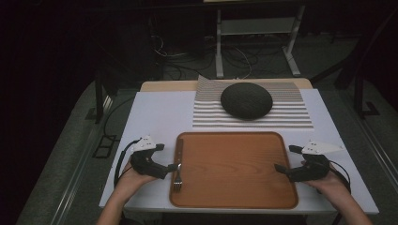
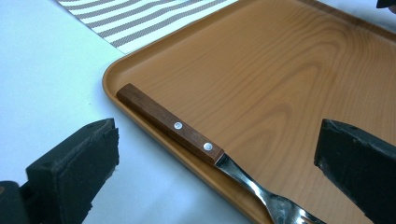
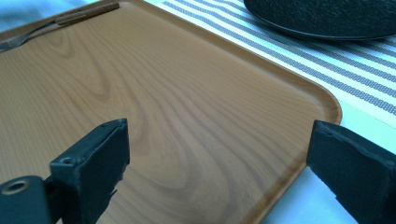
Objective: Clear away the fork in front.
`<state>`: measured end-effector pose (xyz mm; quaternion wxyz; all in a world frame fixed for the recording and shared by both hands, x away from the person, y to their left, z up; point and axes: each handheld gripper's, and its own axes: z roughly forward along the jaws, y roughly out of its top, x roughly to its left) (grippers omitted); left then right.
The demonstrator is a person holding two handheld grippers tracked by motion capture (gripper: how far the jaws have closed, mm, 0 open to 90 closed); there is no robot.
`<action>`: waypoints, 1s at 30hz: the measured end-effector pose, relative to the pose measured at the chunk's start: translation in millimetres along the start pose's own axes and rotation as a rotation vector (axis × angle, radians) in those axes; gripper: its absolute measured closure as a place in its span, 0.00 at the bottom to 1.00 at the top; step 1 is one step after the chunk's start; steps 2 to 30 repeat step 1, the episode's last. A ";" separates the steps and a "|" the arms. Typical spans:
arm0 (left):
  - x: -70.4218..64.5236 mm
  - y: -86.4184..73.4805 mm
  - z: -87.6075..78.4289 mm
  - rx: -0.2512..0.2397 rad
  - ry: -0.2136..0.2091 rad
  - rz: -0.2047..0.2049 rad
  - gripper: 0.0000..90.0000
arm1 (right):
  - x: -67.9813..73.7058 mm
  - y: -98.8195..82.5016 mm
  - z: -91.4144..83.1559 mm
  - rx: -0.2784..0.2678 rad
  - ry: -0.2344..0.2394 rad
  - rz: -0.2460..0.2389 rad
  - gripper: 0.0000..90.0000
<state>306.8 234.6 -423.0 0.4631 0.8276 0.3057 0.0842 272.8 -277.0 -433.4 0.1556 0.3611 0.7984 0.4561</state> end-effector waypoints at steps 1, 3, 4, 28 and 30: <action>-0.2 0.3 0.1 0.000 -0.001 0.002 0.00 | -0.1 0.0 0.0 0.000 0.000 0.000 0.07; -0.2 0.3 0.1 0.000 -0.001 0.002 0.00 | -0.1 0.0 0.0 0.000 0.000 0.000 0.07; -0.2 0.3 0.1 0.000 -0.001 0.002 0.00 | -0.1 0.0 0.0 0.000 0.000 0.000 0.07; -0.2 0.3 0.1 0.000 -0.001 0.002 0.00 | -0.1 0.0 0.0 0.000 0.000 0.000 0.07; -0.2 0.3 0.1 0.000 -0.001 0.002 0.00 | -0.1 0.0 0.0 0.000 0.000 0.000 0.07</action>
